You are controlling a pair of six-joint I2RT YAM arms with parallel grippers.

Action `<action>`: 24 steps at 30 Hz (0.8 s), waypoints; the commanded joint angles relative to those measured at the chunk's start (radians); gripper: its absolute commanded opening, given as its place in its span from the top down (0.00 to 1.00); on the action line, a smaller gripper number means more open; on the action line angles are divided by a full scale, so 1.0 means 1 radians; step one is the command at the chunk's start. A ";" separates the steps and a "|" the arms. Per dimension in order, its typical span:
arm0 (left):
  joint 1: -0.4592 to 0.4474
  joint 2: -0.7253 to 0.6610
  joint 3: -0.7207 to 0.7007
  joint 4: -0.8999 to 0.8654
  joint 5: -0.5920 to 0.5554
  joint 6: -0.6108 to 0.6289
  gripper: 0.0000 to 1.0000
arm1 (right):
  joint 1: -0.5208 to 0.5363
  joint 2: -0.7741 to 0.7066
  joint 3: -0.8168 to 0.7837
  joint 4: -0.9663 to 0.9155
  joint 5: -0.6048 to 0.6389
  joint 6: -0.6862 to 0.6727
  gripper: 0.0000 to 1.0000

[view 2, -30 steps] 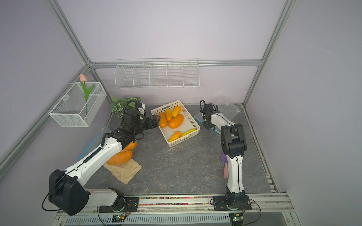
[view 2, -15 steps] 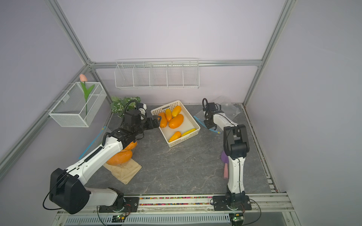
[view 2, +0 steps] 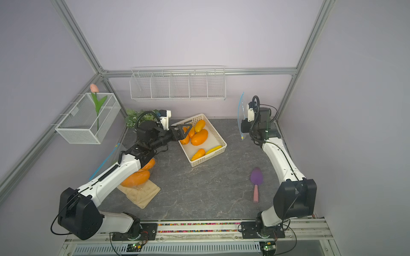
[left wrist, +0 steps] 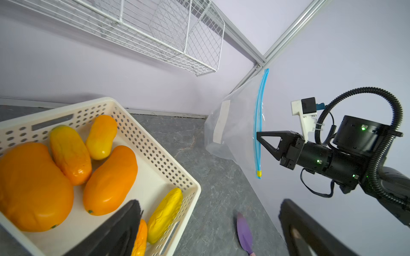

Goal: Place the mango in a zip-top bag and seal the zipper
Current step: Pick up the zipper food storage bag at the corner of the board, then adjust the zipper on the food storage bag.

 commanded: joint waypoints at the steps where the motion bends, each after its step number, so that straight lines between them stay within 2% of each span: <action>1: -0.018 0.053 0.072 -0.090 0.045 0.043 0.00 | 0.012 0.017 -0.042 0.076 -0.136 0.060 0.93; 4: -0.036 0.092 0.116 -0.147 0.032 0.082 0.00 | 0.015 0.036 -0.054 0.091 -0.215 0.064 0.93; 8: -0.050 0.173 0.143 -0.028 0.097 0.010 0.00 | 0.037 0.054 -0.066 0.126 -0.348 0.062 0.93; 10: -0.070 0.216 0.175 0.017 0.115 -0.016 0.00 | 0.052 0.048 -0.061 0.109 -0.356 0.048 0.93; 15: -0.138 0.335 0.340 -0.012 0.081 0.007 0.00 | 0.077 0.001 -0.075 0.105 -0.401 0.033 0.93; 19: -0.164 0.387 0.409 0.012 0.077 0.011 0.00 | 0.126 -0.026 -0.076 0.077 -0.402 -0.004 0.93; 20: -0.166 0.401 0.427 -0.007 0.067 0.018 0.03 | 0.128 -0.032 -0.076 0.078 -0.413 -0.002 0.93; 24: -0.166 0.437 0.482 -0.074 0.056 0.041 0.29 | 0.142 -0.059 -0.068 0.083 -0.447 0.007 0.93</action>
